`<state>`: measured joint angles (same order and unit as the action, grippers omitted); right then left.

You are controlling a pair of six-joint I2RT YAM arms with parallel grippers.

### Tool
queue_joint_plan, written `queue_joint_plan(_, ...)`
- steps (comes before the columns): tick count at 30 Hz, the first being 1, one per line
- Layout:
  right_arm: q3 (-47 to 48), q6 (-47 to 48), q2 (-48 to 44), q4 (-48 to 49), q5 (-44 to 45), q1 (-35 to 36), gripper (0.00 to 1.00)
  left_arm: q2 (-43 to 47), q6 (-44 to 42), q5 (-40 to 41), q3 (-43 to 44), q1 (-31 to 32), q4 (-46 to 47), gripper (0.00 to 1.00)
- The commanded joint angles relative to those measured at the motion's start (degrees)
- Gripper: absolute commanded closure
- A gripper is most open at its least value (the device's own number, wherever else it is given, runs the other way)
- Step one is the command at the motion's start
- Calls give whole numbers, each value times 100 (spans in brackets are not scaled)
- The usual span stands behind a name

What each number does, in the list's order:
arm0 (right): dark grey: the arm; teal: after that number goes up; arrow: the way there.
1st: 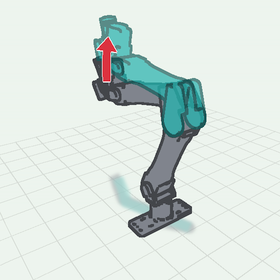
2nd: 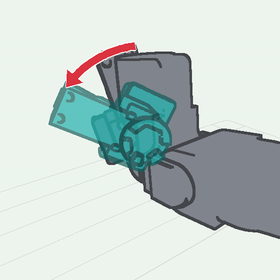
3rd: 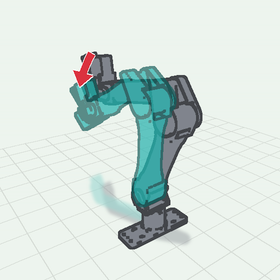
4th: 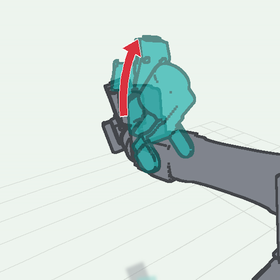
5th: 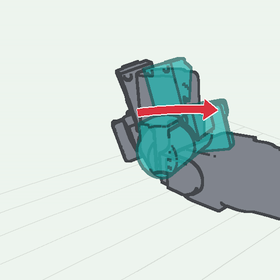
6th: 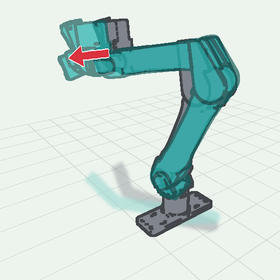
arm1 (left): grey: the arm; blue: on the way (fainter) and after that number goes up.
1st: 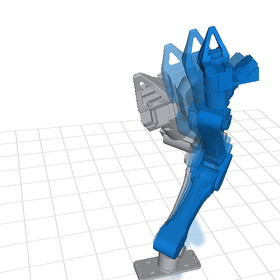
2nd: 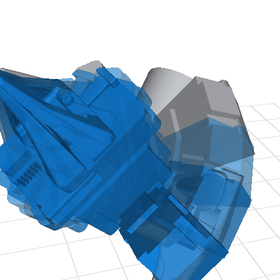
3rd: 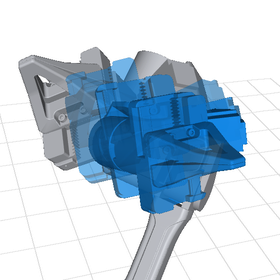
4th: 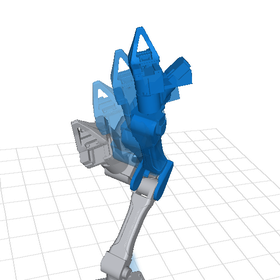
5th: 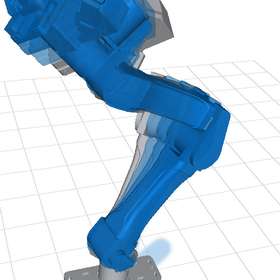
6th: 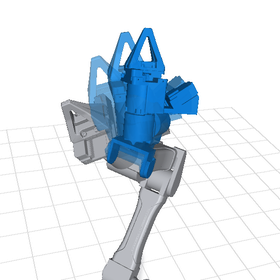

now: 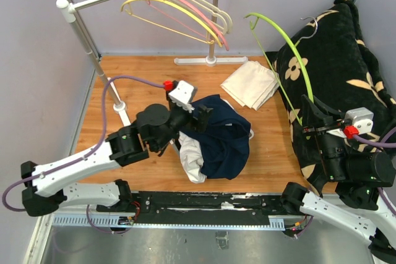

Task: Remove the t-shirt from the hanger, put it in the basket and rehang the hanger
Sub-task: Place the T-shirt in the bin.

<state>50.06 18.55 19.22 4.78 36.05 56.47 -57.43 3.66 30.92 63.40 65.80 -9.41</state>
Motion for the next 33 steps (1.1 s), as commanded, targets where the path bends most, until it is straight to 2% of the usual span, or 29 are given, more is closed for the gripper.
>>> queue_joint_plan(1,29,88,-17,416,-27,40,99,-469,-237,-133,-64,43,1012,20)
queue_joint_plan(10,82,74,-5,418,-104,42,99,-1317,-300,24,-451,25,1884,17)
queue_joint_plan(22,321,82,146,483,-466,40,99,-1515,871,-145,-2224,-441,2398,14)
queue_joint_plan(33,597,118,506,775,-993,40,99,-1893,1355,-405,-2819,-569,2660,14)
